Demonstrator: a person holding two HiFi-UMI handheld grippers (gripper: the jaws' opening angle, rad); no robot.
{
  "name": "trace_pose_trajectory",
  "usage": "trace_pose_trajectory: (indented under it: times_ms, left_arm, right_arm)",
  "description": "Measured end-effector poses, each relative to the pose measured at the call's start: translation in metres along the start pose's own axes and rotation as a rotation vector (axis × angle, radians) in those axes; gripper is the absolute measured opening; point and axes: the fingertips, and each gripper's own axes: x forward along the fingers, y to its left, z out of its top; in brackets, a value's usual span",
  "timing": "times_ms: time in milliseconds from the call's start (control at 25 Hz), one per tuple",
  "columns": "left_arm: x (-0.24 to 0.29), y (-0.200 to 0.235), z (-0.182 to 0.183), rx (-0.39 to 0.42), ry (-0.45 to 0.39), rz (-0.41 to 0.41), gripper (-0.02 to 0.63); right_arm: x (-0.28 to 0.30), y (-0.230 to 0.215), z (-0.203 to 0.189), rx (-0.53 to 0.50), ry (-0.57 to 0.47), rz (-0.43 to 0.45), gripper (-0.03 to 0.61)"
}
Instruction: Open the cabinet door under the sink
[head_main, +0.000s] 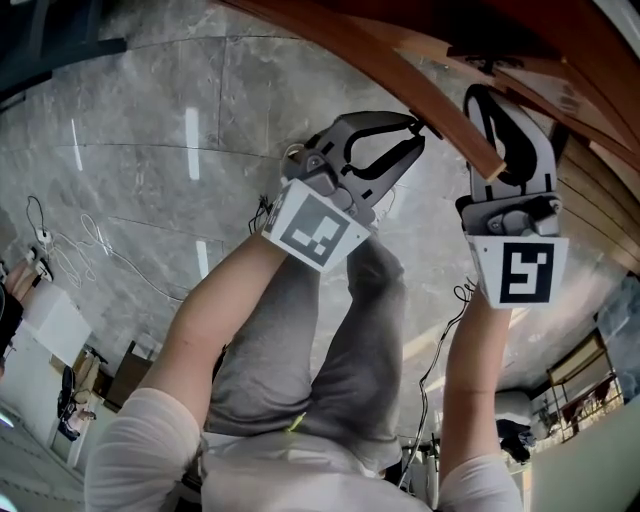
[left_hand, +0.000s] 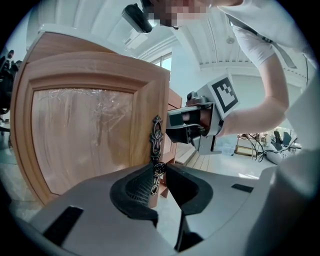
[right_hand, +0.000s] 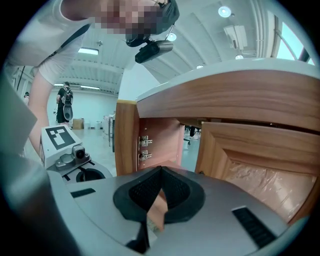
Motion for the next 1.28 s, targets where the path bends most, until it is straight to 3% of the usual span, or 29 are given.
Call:
trace_pose_trajectory:
  times_ms: [200,680,880,1280]
  left_arm:
    - [-0.021,-0.009,-0.005,0.024,0.052,-0.03,0.08]
    - [-0.074,-0.019,-0.021,-0.015,0.06,-0.068,0.084]
    - [-0.098,-0.019,-0.028,-0.032,0.067,-0.042,0.083]
    - [-0.124,-0.015,-0.033,-0.131,0.071,0.04,0.097]
  right_arm:
    - [-0.013,0.027,0.002,-0.007,0.044,0.06,0.031]
    - [-0.017,0.093,0.002,-0.036,0.14,0.238,0.031]
    - [-0.016,0.123,0.004,-0.038,0.156,0.302,0.031]
    - [-0.015,0.154,0.005,-0.005,0.196,0.314,0.031]
